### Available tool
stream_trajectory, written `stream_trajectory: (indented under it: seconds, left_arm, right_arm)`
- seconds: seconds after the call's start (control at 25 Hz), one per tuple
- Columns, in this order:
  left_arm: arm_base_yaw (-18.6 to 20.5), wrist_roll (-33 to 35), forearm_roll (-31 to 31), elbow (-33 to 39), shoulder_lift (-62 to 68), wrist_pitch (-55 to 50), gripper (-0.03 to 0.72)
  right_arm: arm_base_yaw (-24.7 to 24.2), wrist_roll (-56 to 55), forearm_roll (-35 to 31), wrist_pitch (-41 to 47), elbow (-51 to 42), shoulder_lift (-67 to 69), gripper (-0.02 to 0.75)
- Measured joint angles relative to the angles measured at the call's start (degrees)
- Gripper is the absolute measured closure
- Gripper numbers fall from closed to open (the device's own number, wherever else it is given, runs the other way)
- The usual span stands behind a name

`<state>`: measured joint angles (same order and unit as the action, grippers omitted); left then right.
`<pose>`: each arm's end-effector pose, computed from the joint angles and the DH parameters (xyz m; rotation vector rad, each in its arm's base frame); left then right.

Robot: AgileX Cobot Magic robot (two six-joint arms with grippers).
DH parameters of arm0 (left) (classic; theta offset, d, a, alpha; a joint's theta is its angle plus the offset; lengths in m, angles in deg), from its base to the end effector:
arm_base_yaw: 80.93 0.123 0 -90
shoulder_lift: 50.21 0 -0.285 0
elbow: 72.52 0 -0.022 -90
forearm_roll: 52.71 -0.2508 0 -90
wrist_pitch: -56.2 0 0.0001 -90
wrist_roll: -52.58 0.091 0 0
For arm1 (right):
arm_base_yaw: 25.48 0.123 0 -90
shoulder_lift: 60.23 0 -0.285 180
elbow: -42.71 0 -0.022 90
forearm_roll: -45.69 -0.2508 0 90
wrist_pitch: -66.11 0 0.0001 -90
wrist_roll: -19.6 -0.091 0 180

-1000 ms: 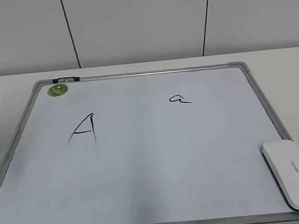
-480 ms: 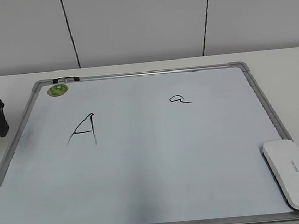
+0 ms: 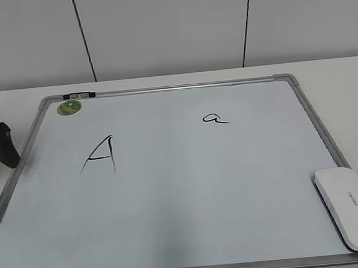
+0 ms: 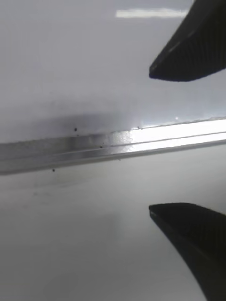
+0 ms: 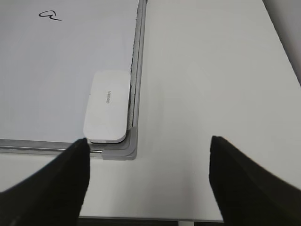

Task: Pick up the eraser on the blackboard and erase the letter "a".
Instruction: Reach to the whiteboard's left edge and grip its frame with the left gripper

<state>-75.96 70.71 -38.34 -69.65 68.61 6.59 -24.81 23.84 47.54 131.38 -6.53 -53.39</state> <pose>0.3772 0.0155 0.1715 0.1194 2.9404 -0.2492 -0.0095 -0.0028 0.2678 -0.0876 2.1166 -0.0762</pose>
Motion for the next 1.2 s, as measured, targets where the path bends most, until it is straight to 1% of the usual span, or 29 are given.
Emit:
stream_trajectory:
  seconds: [0.28, 0.44, 0.56, 1.0, 1.2]
  left_arm:
    - [0.04, 1.46, 1.19, -4.88, 4.82, -0.82, 0.106]
    - [0.04, 1.94, 1.29, -6.32, 7.21, -1.1, 0.158]
    - [0.04, 2.41, 1.29, -6.86, 8.09, -1.22, 0.192]
    - [0.04, 2.86, 1.88, -7.88, 8.86, -1.23, 0.239]
    - [0.77, 2.86, 2.31, -7.88, 9.2, -0.84, 0.292]
  right_arm:
    - [0.0, 0.0, 0.0, 0.0, 0.0, 0.0, 0.151]
    - [0.0, 0.0, 0.0, 0.0, 0.0, 0.0, 0.151]
    - [0.0, 0.0, 0.0, 0.0, 0.0, 0.0, 0.151]
    - [0.0, 0.0, 0.0, 0.0, 0.0, 0.0, 0.151]
    - [0.0, 0.0, 0.0, 0.0, 0.0, 0.0, 0.151]
